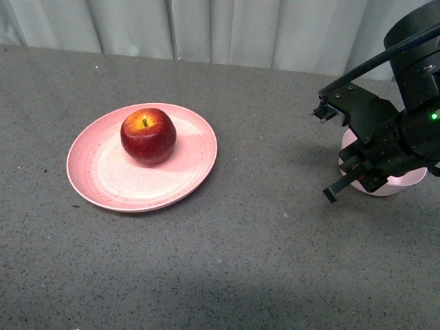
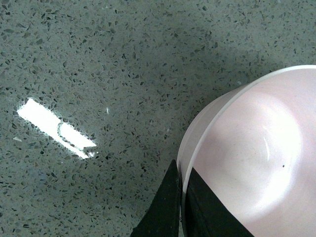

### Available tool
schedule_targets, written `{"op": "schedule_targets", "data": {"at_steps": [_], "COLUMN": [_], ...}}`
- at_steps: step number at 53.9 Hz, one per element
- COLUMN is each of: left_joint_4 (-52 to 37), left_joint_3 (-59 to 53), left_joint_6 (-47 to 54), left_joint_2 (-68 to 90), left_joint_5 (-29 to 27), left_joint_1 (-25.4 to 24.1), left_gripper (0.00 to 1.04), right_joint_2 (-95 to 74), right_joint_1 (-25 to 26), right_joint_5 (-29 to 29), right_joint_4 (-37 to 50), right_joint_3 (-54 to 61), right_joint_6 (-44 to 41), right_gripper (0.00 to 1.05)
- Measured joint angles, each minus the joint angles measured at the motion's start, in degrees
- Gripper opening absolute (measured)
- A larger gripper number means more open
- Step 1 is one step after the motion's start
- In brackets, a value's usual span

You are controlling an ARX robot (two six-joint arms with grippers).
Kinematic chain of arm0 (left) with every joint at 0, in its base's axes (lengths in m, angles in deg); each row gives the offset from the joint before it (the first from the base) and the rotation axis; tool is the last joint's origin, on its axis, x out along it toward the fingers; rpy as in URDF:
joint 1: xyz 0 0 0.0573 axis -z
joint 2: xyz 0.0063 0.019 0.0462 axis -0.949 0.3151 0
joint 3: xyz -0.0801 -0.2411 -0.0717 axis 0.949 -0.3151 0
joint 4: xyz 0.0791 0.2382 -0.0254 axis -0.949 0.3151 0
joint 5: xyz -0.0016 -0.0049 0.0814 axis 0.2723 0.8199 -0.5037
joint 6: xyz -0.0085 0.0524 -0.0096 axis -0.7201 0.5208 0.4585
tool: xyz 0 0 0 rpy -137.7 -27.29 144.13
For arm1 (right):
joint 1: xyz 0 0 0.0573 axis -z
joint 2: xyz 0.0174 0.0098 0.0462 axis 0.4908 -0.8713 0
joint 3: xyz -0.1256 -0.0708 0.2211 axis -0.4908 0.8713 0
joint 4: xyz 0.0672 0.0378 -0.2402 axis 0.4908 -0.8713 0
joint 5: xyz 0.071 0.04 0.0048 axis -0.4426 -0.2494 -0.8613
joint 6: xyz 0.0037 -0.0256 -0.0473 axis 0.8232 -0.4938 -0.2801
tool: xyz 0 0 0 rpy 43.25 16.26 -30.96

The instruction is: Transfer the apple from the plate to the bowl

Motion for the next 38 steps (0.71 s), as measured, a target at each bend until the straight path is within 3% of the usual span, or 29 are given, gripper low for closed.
{"op": "schedule_targets", "data": {"at_steps": [8, 17, 38], "left_joint_4": [0.0, 0.0, 0.0], "left_joint_3": [0.0, 0.0, 0.0], "left_joint_6": [0.0, 0.0, 0.0], "left_joint_2": [0.0, 0.0, 0.0], "left_joint_5": [0.0, 0.0, 0.0], "left_joint_1": [0.0, 0.0, 0.0], "left_gripper": [0.98, 0.98, 0.98], "right_joint_2": [3.3, 8.2, 3.2], "right_joint_1": [-1.2, -7.2, -14.6], "right_joint_5": [-1.7, -6.5, -8.6], "right_joint_4": [-0.1, -2.1, -3.7], "right_joint_3": [0.0, -0.8, -4.7], "right_joint_6": [-1.2, -1.5, 0.9], "right_gripper": [0.01, 0.01, 0.01]}}
